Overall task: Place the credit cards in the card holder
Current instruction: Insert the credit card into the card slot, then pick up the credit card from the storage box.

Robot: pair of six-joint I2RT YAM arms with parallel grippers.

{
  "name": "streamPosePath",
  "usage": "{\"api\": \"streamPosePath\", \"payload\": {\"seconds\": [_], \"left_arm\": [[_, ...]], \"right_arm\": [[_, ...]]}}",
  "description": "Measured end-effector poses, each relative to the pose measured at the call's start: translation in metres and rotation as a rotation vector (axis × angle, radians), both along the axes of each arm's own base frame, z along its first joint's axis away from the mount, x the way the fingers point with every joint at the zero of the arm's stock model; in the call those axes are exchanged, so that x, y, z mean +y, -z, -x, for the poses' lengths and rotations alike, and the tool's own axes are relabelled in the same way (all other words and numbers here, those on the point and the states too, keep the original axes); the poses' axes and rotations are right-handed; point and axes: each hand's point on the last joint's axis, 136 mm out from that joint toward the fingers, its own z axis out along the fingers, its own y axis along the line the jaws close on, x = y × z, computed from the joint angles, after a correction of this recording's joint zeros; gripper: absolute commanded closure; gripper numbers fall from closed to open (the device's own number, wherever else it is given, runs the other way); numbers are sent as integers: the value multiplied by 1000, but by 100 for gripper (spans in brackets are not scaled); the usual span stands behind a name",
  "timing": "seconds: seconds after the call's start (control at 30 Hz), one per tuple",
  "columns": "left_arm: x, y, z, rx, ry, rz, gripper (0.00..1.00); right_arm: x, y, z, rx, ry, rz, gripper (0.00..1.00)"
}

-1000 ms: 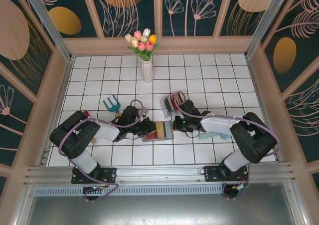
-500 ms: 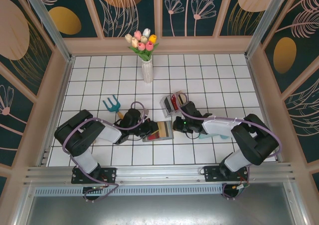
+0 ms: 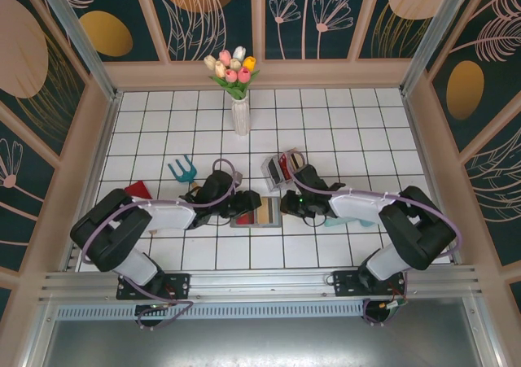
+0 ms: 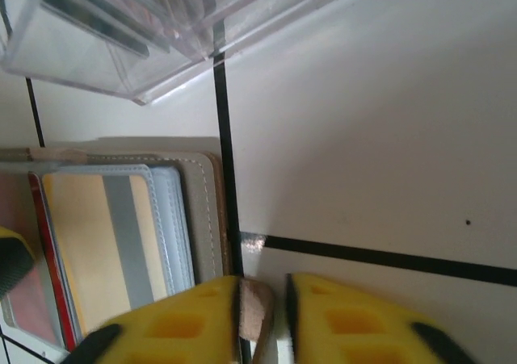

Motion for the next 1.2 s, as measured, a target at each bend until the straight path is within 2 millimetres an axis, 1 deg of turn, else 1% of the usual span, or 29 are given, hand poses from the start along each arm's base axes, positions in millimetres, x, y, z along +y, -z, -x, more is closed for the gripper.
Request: {"api": "streamPosePath", "payload": {"seconds": [0.1, 0.17, 0.23, 0.37, 0.5, 0.6, 0.67, 0.7, 0.8, 0.97, 1.1, 1.2], "left_arm": [[5, -2, 1, -11, 3, -40, 48], [9, -4, 1, -20, 4, -66, 47], [16, -7, 0, -37, -4, -98, 47], [28, -22, -6, -97, -42, -149, 39], [43, -37, -18, -141, -108, -187, 36], [56, -37, -30, -135, -159, -195, 34], [62, -34, -36, -117, -186, -188, 34], [64, -33, -40, -107, -200, -180, 34], [64, -26, -50, -64, -225, -146, 33], [49, -18, -66, -2, -230, -91, 33], [36, -22, -77, 2, -232, -43, 33], [32, -26, -80, -1, -233, -15, 33]], "right_arm": [[-2, -4, -1, -6, -3, 15, 57], [-4, -9, -4, -17, 3, 24, 56], [-6, -20, -8, -45, 17, 31, 55], [-6, -50, -21, -130, 46, 11, 55], [-3, -77, -38, -209, 53, 24, 55], [2, -94, -61, -272, 42, 80, 58], [7, -99, -75, -302, 20, 132, 60], [11, -100, -84, -316, 9, 158, 60], [19, -95, -98, -332, -32, 233, 60], [25, -77, -110, -320, -99, 357, 61], [29, -69, -117, -315, -133, 423, 60], [29, -62, -122, -313, -147, 480, 60]]}}
